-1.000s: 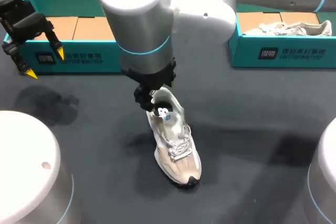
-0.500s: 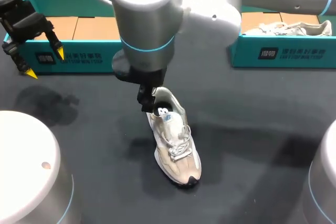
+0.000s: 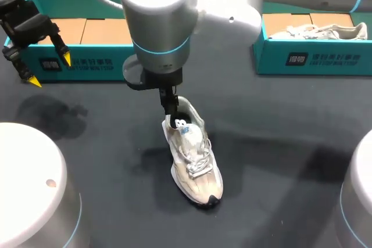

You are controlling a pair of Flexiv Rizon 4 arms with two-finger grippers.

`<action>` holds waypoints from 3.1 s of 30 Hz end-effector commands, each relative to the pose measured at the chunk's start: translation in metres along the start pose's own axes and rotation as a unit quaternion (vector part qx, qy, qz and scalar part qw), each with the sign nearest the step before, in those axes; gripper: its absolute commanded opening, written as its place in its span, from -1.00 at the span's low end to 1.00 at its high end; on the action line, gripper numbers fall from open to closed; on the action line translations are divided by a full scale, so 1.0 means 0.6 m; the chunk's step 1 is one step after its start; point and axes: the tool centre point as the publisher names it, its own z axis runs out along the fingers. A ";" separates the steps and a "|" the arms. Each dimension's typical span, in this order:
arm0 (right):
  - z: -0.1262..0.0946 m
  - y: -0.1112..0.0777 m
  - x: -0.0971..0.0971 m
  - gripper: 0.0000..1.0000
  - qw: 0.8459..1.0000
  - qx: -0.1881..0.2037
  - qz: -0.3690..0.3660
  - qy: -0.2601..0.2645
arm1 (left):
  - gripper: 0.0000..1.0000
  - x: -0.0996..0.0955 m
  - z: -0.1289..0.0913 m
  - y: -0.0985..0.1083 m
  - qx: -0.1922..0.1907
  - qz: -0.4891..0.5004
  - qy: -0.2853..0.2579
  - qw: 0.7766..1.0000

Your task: Take the shoe out of the shoebox, open the shoe tongue, remove and reinsert the insole, then place the shoe into the shoebox

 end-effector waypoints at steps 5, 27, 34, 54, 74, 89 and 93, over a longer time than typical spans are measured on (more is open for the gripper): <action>0.069 0.020 -0.021 1.00 1.000 -0.006 -0.014 0.021 | 1.00 0.001 0.000 0.000 -0.002 0.000 0.000 1.000; 0.129 -0.027 -0.034 1.00 0.998 -0.009 -0.051 0.033 | 1.00 0.001 0.000 0.000 -0.002 0.000 0.000 1.000; 0.153 -0.030 -0.042 1.00 0.997 -0.010 -0.059 0.041 | 1.00 0.001 0.000 0.000 -0.002 0.000 0.000 1.000; 0.206 -0.031 -0.046 0.42 0.996 -0.023 -0.056 0.071 | 1.00 0.001 0.000 0.000 -0.002 0.000 0.000 1.000; 0.218 -0.031 -0.032 -1.00 0.994 -0.026 -0.053 0.088 | 1.00 0.001 0.000 0.000 -0.002 0.000 0.000 1.000; 0.106 -0.070 -0.037 -1.00 0.998 0.012 -0.022 0.063 | 1.00 0.001 0.000 0.000 -0.002 0.000 0.000 1.000; 0.062 -0.098 -0.053 -1.00 0.999 0.030 -0.006 0.042 | 1.00 0.001 0.000 0.000 -0.002 0.000 0.000 1.000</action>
